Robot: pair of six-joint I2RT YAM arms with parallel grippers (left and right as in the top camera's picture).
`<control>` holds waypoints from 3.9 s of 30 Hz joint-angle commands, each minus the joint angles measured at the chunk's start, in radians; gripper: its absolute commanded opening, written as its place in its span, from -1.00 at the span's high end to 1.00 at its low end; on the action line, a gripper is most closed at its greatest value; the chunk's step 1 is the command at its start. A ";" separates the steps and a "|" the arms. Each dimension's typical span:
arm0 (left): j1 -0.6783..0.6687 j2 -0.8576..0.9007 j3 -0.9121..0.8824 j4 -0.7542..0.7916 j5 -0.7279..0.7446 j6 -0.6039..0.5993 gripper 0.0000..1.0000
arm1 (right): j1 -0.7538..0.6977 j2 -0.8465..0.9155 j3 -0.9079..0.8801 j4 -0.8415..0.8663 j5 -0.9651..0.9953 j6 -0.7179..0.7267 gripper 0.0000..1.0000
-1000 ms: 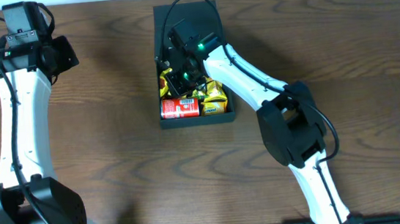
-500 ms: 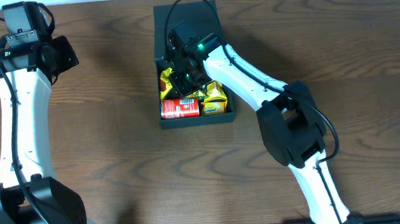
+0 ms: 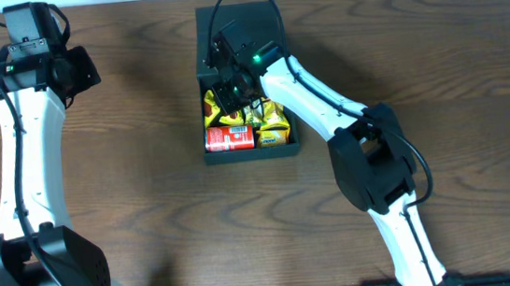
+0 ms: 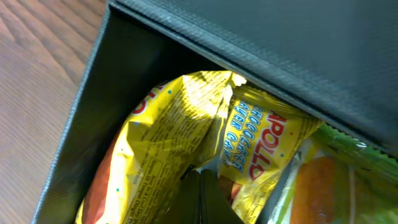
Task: Pack container
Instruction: 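Push the packets down inside the box with the right gripper, then move both grippers to the back edge of the box lid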
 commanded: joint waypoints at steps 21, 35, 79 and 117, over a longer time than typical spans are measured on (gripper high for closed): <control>0.005 -0.003 0.001 0.003 0.004 0.014 0.80 | -0.033 0.030 0.313 -0.232 0.060 0.008 0.97; 0.005 -0.003 0.001 0.016 0.004 0.014 0.80 | 0.019 0.031 0.324 -0.393 -0.093 -0.138 0.97; -0.001 0.236 0.000 0.183 0.438 -0.038 0.89 | -0.435 0.041 0.691 -0.556 -0.344 -0.144 0.97; -0.201 0.832 0.475 0.338 0.575 -0.532 0.89 | -0.568 0.278 0.241 0.072 -0.659 0.122 0.97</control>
